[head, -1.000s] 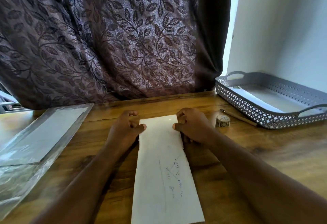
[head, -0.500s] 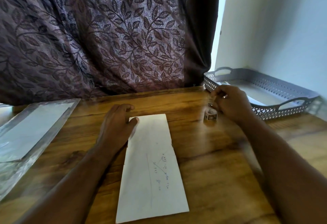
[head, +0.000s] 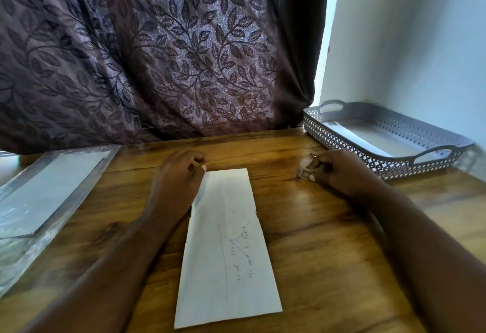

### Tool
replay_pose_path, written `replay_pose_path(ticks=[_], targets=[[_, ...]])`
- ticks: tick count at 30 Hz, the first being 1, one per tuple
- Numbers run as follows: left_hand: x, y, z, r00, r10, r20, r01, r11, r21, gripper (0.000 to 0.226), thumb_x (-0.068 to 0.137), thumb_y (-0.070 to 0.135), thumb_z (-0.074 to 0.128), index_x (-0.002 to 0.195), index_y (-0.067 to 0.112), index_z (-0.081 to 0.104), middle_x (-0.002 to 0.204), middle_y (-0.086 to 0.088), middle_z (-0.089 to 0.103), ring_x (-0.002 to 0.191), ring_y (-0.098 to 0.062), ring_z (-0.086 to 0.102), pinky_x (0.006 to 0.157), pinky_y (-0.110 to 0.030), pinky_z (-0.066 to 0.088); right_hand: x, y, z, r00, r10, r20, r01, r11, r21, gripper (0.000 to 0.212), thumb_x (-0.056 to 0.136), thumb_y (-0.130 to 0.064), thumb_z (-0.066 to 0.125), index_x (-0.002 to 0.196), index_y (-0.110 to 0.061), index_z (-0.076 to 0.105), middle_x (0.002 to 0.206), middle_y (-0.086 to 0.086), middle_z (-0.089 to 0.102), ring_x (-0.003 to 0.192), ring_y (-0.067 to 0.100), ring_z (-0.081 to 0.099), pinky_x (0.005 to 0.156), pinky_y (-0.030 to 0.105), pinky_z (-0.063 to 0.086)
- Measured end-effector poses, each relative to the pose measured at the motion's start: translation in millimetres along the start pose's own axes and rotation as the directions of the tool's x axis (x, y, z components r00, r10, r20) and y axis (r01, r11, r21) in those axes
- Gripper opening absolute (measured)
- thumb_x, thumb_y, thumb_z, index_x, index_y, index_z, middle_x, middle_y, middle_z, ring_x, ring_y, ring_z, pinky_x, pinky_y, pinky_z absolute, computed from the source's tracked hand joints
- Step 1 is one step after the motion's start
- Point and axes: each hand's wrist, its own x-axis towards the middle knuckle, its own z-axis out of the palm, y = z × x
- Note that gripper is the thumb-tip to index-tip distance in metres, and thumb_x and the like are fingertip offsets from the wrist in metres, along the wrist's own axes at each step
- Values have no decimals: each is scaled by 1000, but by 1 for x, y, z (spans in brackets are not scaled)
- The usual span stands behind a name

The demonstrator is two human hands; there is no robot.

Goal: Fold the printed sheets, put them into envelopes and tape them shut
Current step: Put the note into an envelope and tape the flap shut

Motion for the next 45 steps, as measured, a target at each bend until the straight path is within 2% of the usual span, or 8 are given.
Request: replay_pose_path(ticks=[4, 7, 10, 15, 25, 30, 41, 45], targets=[[-3, 16, 4, 995, 95, -35, -96, 995, -29, 15, 90, 9, 69, 104, 13, 71, 102, 3, 68, 78, 4, 52, 70, -3, 40, -2, -35, 16, 998, -53, -30, 60, 951, 304, 12, 84, -27, 78, 96, -26, 76, 95, -10, 75, 85, 15, 70, 74, 36, 56], [-6, 27, 12, 995, 93, 21, -91, 992, -88, 21, 92, 24, 68, 113, 22, 69, 110, 9, 68, 88, 7, 58, 72, -7, 45, -5, -66, 25, 985, -149, -83, 171, 859, 483, 12, 83, -17, 79, 93, -23, 77, 92, -10, 77, 87, 8, 72, 83, 37, 59], [-9, 38, 17, 991, 99, 86, -89, 989, -119, 34, 91, 33, 69, 124, 25, 66, 119, 10, 66, 95, 1, 60, 76, -14, 50, -8, -82, 33, 971, -211, -116, 241, 850, 468, 10, 81, -20, 80, 90, -24, 77, 89, -13, 76, 85, 5, 71, 81, 38, 59], [-11, 42, 18, 989, 114, 98, -106, 991, -77, 37, 90, 32, 70, 127, 25, 66, 119, 8, 67, 93, 1, 59, 71, -8, 43, -8, -93, 47, 940, -279, -198, 340, 831, 441, 11, 77, -24, 83, 82, -21, 74, 82, -12, 74, 78, 8, 70, 72, 43, 59], [-14, 47, 14, 990, 138, 6, -138, 990, -20, 16, 88, 23, 74, 104, 21, 73, 101, 6, 71, 86, -7, 62, 66, -20, 50, -9, -93, 50, 916, -318, -246, 395, 829, 397, 15, 75, -29, 83, 80, -20, 72, 80, -11, 69, 73, 9, 67, 67, 43, 58], [-14, 44, 14, 993, 116, 19, -114, 991, -72, 8, 87, 20, 75, 93, 20, 69, 91, 8, 69, 82, -3, 60, 66, -14, 46, -9, -91, 46, 898, -376, -227, 434, 837, 333, 29, 73, -46, 74, 83, -18, 74, 83, -10, 70, 74, 6, 67, 65, 37, 57], [-12, 41, 16, 993, 112, 27, -108, 988, -107, 4, 91, 16, 70, 94, 14, 67, 95, 4, 69, 90, -8, 62, 66, -26, 55, -4, -82, 43, 924, -368, -104, 382, 867, 321, 20, 79, -28, 83, 90, -29, 67, 88, -20, 66, 87, -1, 63, 69, 15, 50], [-12, 41, 15, 994, 91, 57, -85, 992, -90, 5, 91, 18, 69, 96, 16, 67, 97, 5, 68, 89, -8, 60, 68, -28, 56, -3, -80, 45, 949, -310, -59, 309, 878, 366, 18, 80, -29, 82, 89, -26, 67, 93, -14, 70, 94, 3, 66, 81, 34, 57]])
